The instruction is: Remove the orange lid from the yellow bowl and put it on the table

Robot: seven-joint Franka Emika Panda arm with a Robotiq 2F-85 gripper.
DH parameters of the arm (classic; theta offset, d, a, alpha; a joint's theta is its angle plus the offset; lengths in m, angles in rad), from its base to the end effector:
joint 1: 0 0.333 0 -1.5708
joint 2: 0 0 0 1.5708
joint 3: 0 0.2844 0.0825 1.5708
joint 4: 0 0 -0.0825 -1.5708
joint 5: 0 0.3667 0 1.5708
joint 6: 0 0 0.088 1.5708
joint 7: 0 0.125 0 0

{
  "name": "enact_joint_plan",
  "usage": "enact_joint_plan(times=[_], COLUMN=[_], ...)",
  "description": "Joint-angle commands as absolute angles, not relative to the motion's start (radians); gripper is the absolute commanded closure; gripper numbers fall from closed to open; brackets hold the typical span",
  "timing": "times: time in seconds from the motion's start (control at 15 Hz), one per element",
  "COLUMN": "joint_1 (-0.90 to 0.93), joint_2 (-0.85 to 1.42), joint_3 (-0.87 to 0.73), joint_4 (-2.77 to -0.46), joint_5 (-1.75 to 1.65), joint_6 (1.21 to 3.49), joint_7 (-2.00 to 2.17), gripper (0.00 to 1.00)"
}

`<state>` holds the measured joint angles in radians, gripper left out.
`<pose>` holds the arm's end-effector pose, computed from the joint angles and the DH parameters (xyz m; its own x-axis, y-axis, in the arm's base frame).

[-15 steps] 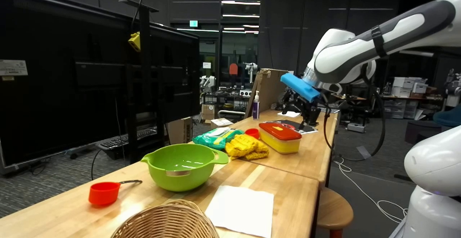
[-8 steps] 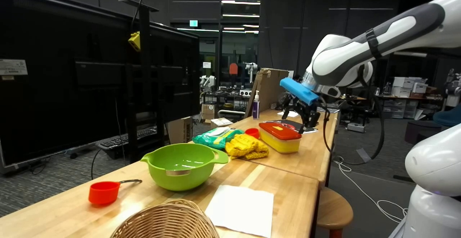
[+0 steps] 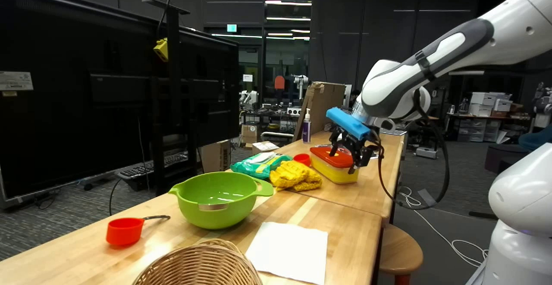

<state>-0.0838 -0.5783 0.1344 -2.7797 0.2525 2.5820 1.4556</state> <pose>0.3864 0.0127 0.3815 -0.0133 -0.9961 -0.0874 -0.9267 0.0451 -0.3731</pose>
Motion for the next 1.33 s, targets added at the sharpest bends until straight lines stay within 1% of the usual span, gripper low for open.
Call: enact_joint_plan(times=[0.0,0.27,0.53,0.73,0.8,0.93,1.27], joint_1=[-0.070,-0.104,-0.198,-0.256,-0.257,-0.282,-0.296], joint_2=[-0.503,-0.469,-0.469,-0.498,-0.540,-0.529,-0.564], joint_3=[0.134,0.172,0.278,0.355,0.370,0.404,0.445], joint_4=[-2.779,-2.779,-2.778,-2.771,-2.811,-2.773,-2.773], joint_5=[0.267,0.222,0.096,-0.023,-0.049,-0.112,-0.215], joint_6=[2.662,2.705,2.748,2.738,2.740,2.714,2.688], joint_7=[1.460,1.518,1.702,1.851,1.890,1.958,2.081], gripper=[0.00,0.00,0.00,0.00,0.00,0.00,0.00])
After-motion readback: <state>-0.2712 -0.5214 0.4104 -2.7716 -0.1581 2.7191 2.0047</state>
